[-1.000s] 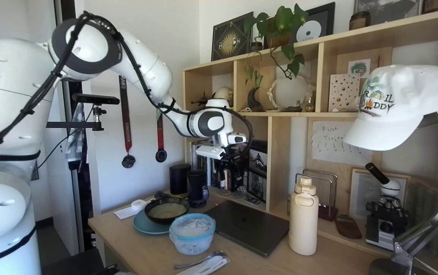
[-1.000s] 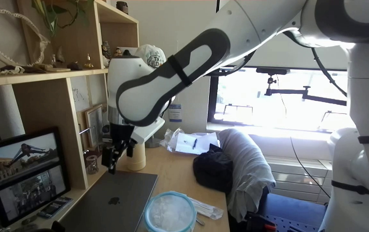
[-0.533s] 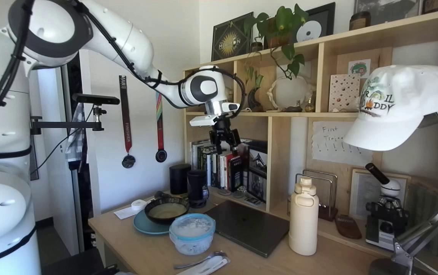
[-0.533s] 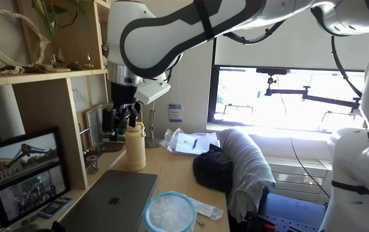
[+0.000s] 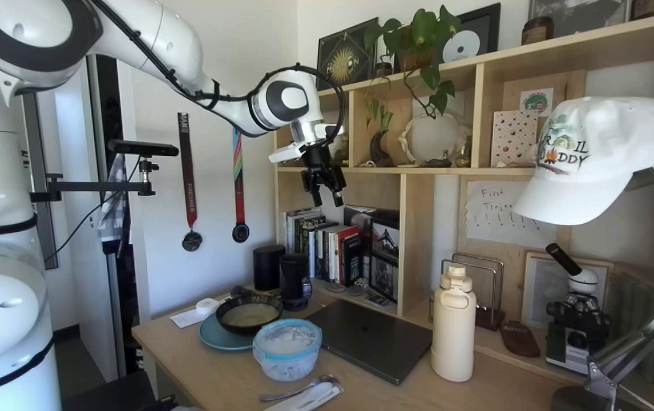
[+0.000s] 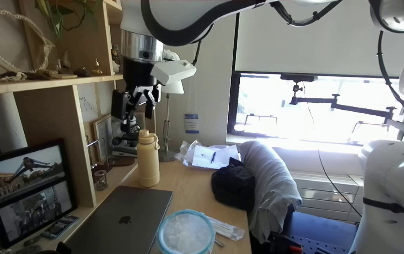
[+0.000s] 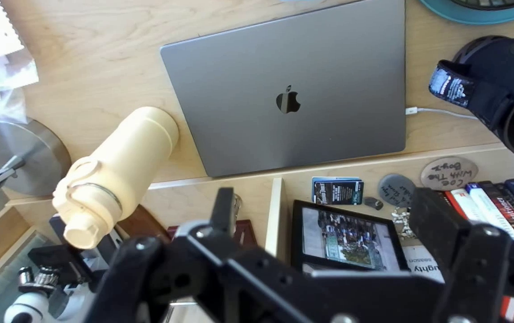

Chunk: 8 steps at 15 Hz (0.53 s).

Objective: Close the laptop

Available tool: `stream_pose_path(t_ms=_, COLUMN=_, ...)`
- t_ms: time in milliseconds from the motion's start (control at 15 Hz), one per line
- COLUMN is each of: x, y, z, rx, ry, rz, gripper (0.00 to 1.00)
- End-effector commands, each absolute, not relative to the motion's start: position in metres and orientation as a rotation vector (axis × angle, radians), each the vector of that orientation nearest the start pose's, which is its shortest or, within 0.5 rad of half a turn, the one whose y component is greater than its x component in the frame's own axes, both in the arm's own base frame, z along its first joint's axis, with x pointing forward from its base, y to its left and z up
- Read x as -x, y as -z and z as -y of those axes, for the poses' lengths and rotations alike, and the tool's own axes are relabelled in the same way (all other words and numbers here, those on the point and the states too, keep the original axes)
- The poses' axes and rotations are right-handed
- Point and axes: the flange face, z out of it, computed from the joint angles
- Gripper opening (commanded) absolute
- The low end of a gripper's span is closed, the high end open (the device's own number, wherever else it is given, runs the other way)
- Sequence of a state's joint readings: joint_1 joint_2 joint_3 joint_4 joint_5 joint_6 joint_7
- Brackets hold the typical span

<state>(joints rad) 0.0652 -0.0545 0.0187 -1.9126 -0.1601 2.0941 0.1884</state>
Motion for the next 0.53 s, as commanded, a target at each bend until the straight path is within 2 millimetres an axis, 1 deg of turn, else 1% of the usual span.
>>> stream_pose_path(t_ms=0, x=-0.555, y=-0.556, z=-0.043, rx=3.226, ry=0.428, rz=-0.154, gripper=1.00)
stream_pose_path(t_ms=67, x=-0.564, y=-0.548, z=-0.041, rx=3.222, ry=0.432, rz=-0.095, gripper=1.00)
stream_pose_path(t_ms=467, x=-0.565, y=-0.546, z=-0.041, rx=3.223, ry=0.425, rz=-0.097, gripper=1.00)
